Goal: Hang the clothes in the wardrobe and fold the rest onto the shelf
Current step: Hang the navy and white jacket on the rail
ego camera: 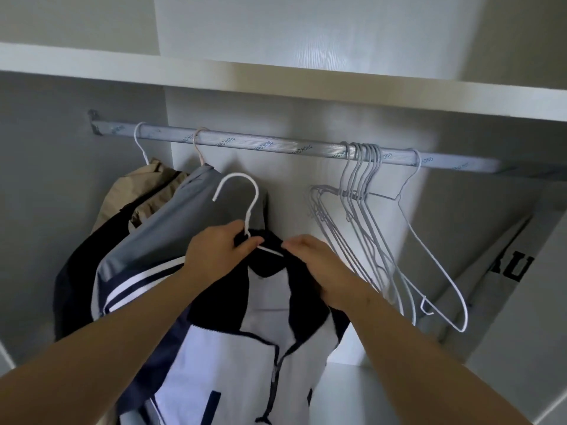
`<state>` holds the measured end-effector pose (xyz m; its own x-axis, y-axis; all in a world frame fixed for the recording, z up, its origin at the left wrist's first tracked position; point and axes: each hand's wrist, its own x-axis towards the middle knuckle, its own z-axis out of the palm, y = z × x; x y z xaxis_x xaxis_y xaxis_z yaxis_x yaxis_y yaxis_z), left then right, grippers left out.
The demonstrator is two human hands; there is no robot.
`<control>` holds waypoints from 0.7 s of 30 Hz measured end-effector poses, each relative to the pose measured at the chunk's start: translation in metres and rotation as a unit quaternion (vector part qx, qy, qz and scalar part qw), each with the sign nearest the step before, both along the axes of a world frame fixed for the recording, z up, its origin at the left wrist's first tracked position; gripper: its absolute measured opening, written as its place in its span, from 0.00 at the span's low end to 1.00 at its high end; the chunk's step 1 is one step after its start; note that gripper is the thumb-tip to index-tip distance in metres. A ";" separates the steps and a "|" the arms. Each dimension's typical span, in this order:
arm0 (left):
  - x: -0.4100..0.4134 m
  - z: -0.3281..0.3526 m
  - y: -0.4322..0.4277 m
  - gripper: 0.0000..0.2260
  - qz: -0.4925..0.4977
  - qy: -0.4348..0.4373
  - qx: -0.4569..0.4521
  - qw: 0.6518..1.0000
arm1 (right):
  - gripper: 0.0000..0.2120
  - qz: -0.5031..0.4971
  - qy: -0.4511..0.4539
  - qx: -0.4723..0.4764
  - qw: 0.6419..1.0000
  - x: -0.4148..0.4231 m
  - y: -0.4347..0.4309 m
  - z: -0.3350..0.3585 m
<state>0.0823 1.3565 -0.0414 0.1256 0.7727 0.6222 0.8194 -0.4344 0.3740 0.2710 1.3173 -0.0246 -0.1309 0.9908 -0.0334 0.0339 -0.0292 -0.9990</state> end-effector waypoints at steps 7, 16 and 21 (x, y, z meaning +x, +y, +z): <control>-0.011 0.010 -0.001 0.12 -0.055 -0.163 -0.047 0.984 | 0.18 -0.192 -0.507 0.179 0.821 0.036 0.011 -0.009; 0.027 0.004 -0.010 0.11 -0.059 -0.044 -0.071 0.995 | 0.26 -0.108 -0.441 0.086 0.887 0.017 0.012 -0.025; 0.021 0.007 -0.006 0.06 -0.141 0.014 -0.094 0.985 | 0.26 -0.163 -0.407 0.059 0.897 0.038 0.009 -0.029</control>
